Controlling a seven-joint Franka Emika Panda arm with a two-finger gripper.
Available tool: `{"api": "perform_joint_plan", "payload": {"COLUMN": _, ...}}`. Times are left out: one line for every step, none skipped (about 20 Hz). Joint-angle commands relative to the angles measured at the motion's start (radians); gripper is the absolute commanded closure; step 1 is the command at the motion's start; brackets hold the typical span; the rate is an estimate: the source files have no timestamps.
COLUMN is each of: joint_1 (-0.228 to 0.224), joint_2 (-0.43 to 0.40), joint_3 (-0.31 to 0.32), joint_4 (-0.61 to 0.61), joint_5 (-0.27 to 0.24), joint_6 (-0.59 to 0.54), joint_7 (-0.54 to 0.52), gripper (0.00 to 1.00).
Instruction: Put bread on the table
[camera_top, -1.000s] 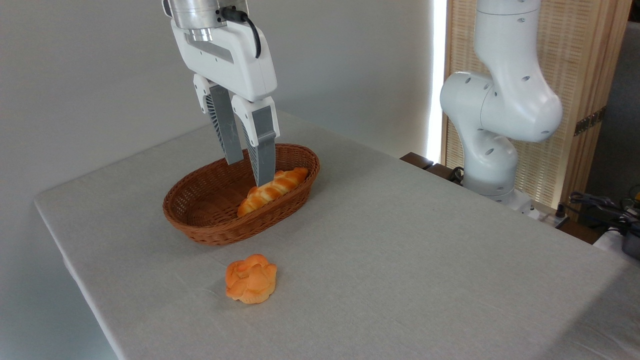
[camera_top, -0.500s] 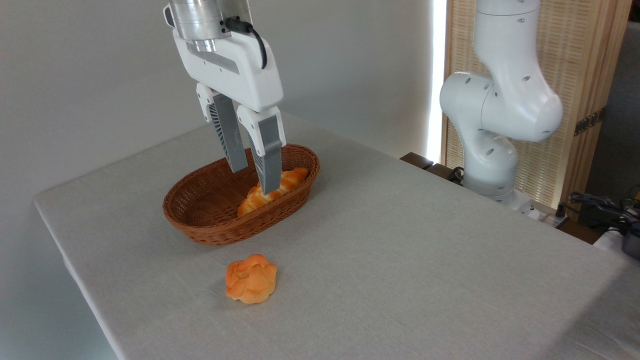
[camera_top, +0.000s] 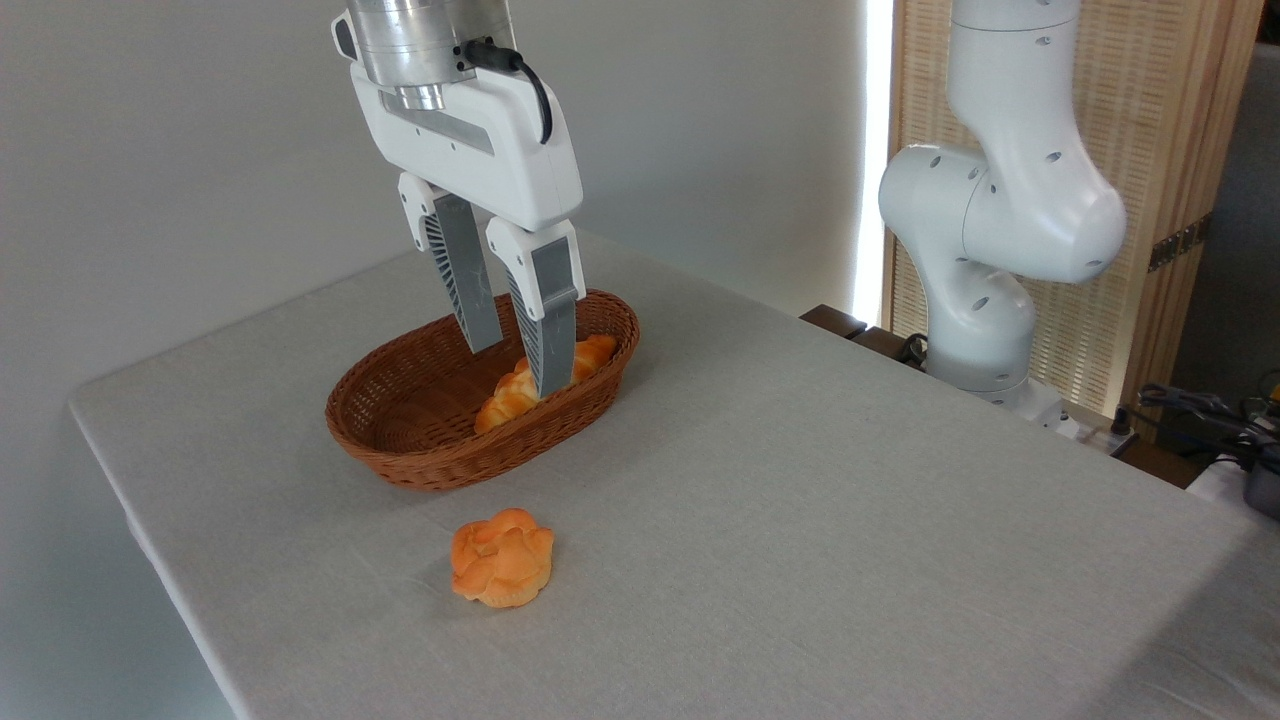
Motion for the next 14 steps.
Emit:
{"api": "perform_joint_plan", "payload": {"joint_1": 0.0, "joint_2": -0.002, "joint_3": 0.004, "joint_4": 0.008, "joint_5": -0.017, "joint_6": -0.008, "joint_7": -0.003, "gripper": 0.0}}
{"api": "perform_joint_plan", "payload": {"joint_1": -0.006, "joint_2": -0.002, "joint_3": 0.006, "joint_4": 0.008, "joint_5": -0.017, "joint_6": -0.008, "joint_7": -0.001, "gripper": 0.0}}
{"api": "perform_joint_plan", "payload": {"joint_1": -0.006, "joint_2": -0.004, "joint_3": 0.006, "joint_4": 0.008, "joint_5": -0.017, "joint_6": -0.008, "joint_7": -0.001, "gripper": 0.0}}
{"api": "perform_joint_plan", "payload": {"joint_1": -0.008, "joint_2": -0.004, "joint_3": 0.006, "joint_4": 0.008, "joint_5": -0.017, "joint_6": -0.008, "joint_7": -0.001, "gripper": 0.0}}
{"api": "perform_joint_plan", "payload": {"joint_1": -0.008, "joint_2": -0.004, "joint_3": 0.006, "joint_4": 0.008, "joint_5": -0.017, "joint_6": -0.008, "joint_7": -0.001, "gripper": 0.0}}
{"api": "perform_joint_plan", "payload": {"joint_1": -0.008, "joint_2": -0.004, "joint_3": 0.007, "joint_4": 0.008, "joint_5": -0.017, "joint_6": -0.008, "joint_7": -0.001, "gripper": 0.0}}
{"api": "perform_joint_plan", "payload": {"joint_1": -0.008, "joint_2": -0.004, "joint_3": 0.009, "joint_4": 0.008, "joint_5": -0.017, "joint_6": -0.008, "joint_7": -0.001, "gripper": 0.0}}
{"api": "perform_joint_plan", "payload": {"joint_1": -0.011, "joint_2": -0.004, "joint_3": 0.018, "joint_4": 0.008, "joint_5": -0.017, "joint_6": -0.006, "joint_7": -0.001, "gripper": 0.0}}
{"api": "perform_joint_plan", "payload": {"joint_1": -0.017, "joint_2": -0.004, "joint_3": 0.025, "joint_4": 0.01, "joint_5": -0.018, "joint_6": -0.006, "joint_7": -0.001, "gripper": 0.0}}
{"api": "perform_joint_plan", "payload": {"joint_1": -0.029, "joint_2": -0.004, "joint_3": 0.041, "joint_4": 0.01, "joint_5": -0.018, "joint_6": -0.006, "joint_7": -0.001, "gripper": 0.0}}
{"api": "perform_joint_plan", "payload": {"joint_1": -0.034, "joint_2": -0.004, "joint_3": 0.048, "joint_4": 0.01, "joint_5": -0.02, "joint_6": -0.006, "joint_7": 0.0, "gripper": 0.0}}
{"api": "perform_joint_plan", "payload": {"joint_1": -0.041, "joint_2": -0.004, "joint_3": 0.064, "joint_4": 0.011, "joint_5": -0.031, "joint_6": -0.006, "joint_7": 0.011, "gripper": 0.0}}
{"api": "perform_joint_plan", "payload": {"joint_1": -0.049, "joint_2": -0.004, "joint_3": 0.072, "joint_4": 0.011, "joint_5": -0.037, "joint_6": -0.006, "joint_7": 0.019, "gripper": 0.0}}
{"api": "perform_joint_plan", "payload": {"joint_1": -0.057, "joint_2": -0.004, "joint_3": 0.087, "joint_4": 0.011, "joint_5": -0.046, "joint_6": -0.006, "joint_7": 0.029, "gripper": 0.0}}
